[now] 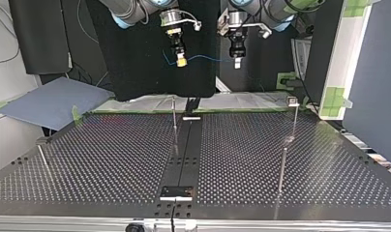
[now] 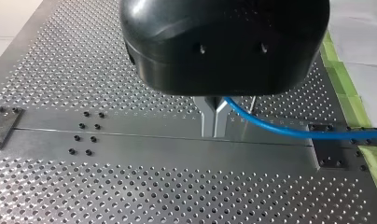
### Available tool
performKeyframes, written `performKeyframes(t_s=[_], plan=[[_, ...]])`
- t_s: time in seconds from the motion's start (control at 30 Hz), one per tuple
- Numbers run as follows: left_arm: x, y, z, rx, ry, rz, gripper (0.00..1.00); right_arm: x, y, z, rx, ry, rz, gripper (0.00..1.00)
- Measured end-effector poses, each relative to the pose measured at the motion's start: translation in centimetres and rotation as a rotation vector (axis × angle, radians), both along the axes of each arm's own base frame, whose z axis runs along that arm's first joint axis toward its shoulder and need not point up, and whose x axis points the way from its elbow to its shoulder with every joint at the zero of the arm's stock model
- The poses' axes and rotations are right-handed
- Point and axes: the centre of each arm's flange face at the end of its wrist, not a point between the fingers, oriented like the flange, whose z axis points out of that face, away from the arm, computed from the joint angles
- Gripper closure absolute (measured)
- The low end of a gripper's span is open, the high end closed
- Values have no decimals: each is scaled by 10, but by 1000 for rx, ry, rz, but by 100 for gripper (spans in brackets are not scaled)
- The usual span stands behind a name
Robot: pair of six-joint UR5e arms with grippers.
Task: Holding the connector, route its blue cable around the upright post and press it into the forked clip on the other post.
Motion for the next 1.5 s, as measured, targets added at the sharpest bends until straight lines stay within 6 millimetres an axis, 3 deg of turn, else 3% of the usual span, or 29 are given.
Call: performKeyframes(t_s=[1.0,1.17,1.37,1.5], plan=[[0,1,0,3,0,0,100,1,0,1,0,-3,0,100],[6,8,2,13,-20,0,100,15,3,21,-7,-41,-2,100],[31,5,24,-45,-81,-8,100,32,-3,59,-14,-120,-35,100],[49,4,45,-99,-118,14,100,33,-13,83,-10,-170,-80,100]])
